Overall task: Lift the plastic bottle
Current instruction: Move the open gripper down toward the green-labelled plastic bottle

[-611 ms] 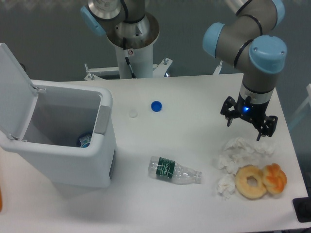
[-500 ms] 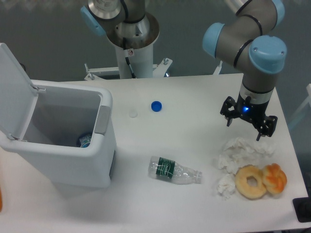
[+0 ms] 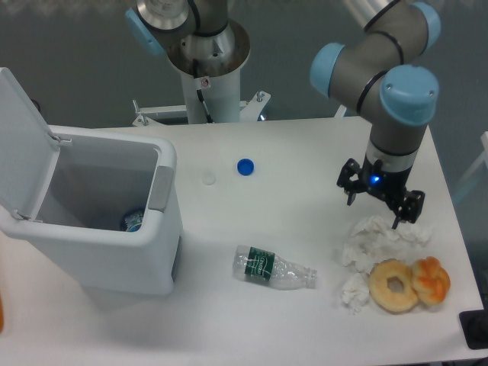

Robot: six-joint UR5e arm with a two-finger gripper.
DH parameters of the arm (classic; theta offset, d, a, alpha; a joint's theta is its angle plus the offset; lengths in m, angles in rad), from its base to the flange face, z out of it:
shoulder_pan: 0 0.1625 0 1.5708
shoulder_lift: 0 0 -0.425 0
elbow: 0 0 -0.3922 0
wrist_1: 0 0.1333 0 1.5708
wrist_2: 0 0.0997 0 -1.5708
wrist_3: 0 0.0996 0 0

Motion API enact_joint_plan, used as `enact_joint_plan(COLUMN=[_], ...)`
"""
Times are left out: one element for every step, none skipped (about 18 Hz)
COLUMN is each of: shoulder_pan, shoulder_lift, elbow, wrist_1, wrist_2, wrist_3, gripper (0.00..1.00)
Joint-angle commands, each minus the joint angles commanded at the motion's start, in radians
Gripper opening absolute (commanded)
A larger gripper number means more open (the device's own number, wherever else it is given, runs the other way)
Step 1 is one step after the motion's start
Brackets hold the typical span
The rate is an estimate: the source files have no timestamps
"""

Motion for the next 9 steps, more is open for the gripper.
enact_joint_plan(shoulder_pan=[-0.008,-0.015,-0.023,-0.031,-0.037,-0.038,-0.038,-0.04,-0.046], shoulder_lift=[0.0,0.0,-0.005,-0.009,-0.023,-0.037,-0.046,-0.055,-0.064], elbow=[-0.012,-0.025,-0.025,-0.017,-0.005,0.007,0.006,0.0,-0.003], wrist_1=[0.003,0.006,0.008,0.009,0.009,0.008,0.006,0.006,0.006], wrist_2=[-0.026,-0.054,-0.074,-0.094,-0.124,-0.165,-0.201,-0.215,-0.218], wrist_3=[0.0,-0.002,0.0,0.003,0.005,0.008,0.014,0.038,0.081], gripper=[1.0,1.0,1.0,1.0,1.0,1.0,1.0,1.0,1.0])
